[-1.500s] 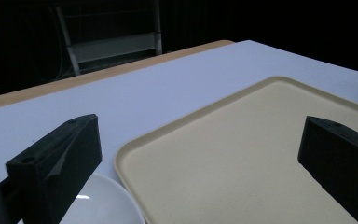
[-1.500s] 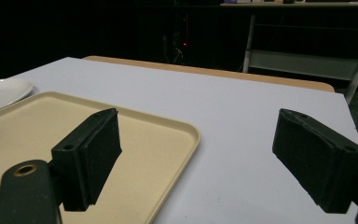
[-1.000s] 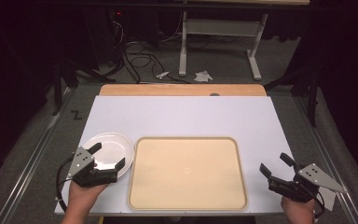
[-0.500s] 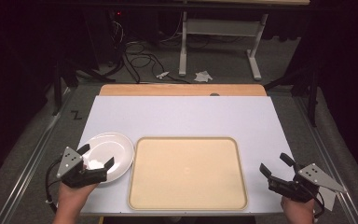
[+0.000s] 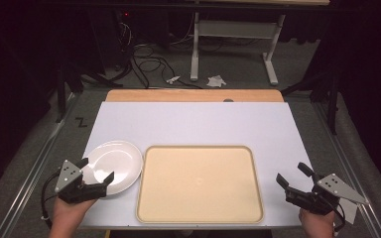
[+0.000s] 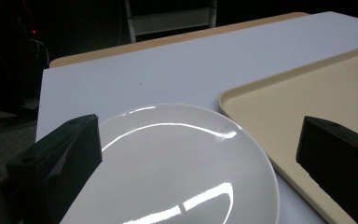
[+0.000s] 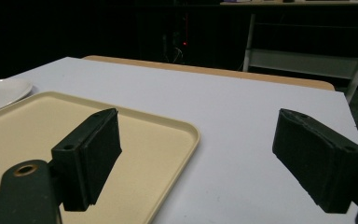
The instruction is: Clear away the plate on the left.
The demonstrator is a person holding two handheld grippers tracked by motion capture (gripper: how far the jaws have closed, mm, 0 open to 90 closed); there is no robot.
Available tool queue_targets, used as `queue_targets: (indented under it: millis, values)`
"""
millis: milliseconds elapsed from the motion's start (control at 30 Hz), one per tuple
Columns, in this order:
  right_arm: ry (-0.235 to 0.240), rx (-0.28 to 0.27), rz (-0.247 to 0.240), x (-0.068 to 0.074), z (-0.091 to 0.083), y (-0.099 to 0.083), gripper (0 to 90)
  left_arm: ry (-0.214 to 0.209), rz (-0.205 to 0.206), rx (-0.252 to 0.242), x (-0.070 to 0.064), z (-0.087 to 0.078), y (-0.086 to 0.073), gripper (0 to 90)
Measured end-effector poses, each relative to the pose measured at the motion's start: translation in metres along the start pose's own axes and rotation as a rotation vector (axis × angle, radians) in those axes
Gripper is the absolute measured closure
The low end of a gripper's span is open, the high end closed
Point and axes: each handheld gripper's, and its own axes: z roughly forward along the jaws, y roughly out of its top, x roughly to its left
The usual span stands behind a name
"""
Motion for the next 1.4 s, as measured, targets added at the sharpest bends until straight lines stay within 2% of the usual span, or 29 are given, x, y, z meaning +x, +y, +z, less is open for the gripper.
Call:
queue_targets:
  millis: [100,233,433,467,500,633,967,1033,1133,1167,1367,1400]
  values:
    - [0.002,0.002,0.001,0.000,0.000,0.000,16.2,-0.002,0.032,0.025,0.000,-0.001,-0.003,0.6]
    - [0.003,0.003,-0.002,0.000,0.001,0.000,16.1,-0.001,0.112,0.069,-0.004,-0.001,-0.011,0.6]
    - [0.003,0.002,-0.003,0.001,0.001,0.000,16.1,-0.005,0.221,0.094,-0.012,0.000,-0.019,0.6]
    - [0.003,0.002,-0.003,0.001,0.001,0.000,16.2,-0.005,0.221,0.094,-0.012,0.000,-0.019,0.6]
    - [0.003,0.002,-0.004,0.001,0.000,0.000,16.2,-0.007,0.253,0.108,-0.014,0.001,-0.021,0.6]
    - [0.004,0.001,-0.004,0.000,0.001,0.000,16.1,-0.007,0.324,0.141,-0.018,0.002,-0.028,0.6]
    - [0.003,0.001,-0.005,0.001,0.000,0.001,16.1,-0.023,0.458,0.222,-0.026,0.001,-0.041,2.1]
    - [0.004,-0.001,-0.008,0.001,0.001,0.001,16.1,-0.023,0.467,0.228,-0.026,0.001,-0.042,2.2]
    - [0.005,0.000,-0.007,0.001,0.001,0.001,16.2,-0.028,0.515,0.269,-0.028,0.002,-0.048,2.7]
    - [0.005,0.000,-0.007,0.001,0.001,0.001,16.1,-0.030,0.517,0.271,-0.029,0.003,-0.050,2.7]
    - [0.006,0.000,-0.005,0.001,0.001,0.000,16.1,-0.031,0.594,0.342,-0.029,0.003,-0.062,4.5]
    - [0.007,0.000,-0.005,0.001,0.001,0.000,16.1,-0.035,0.632,0.376,-0.028,0.002,-0.061,5.0]
